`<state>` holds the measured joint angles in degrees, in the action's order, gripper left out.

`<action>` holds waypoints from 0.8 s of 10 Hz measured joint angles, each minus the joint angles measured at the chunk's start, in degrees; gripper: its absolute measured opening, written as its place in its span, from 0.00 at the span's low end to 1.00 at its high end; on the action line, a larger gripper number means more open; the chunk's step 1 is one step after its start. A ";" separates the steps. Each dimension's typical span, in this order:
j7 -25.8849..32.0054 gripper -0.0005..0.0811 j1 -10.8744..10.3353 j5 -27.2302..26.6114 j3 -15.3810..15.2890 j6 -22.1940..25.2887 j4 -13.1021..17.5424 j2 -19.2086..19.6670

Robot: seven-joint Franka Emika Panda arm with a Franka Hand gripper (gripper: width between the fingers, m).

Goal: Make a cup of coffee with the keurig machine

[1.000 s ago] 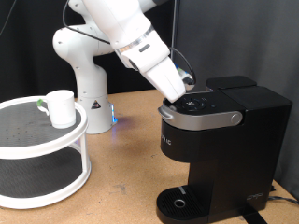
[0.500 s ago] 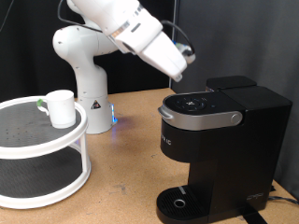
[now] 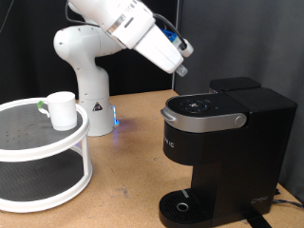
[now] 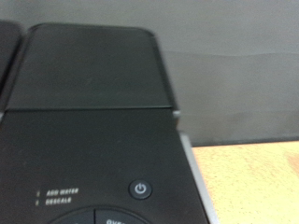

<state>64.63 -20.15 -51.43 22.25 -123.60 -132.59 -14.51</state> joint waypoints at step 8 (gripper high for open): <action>-12.98 0.01 3.18 15.34 -0.80 11.16 -5.71 -11.35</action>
<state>51.65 -16.97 -36.09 21.45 -112.43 -138.30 -25.86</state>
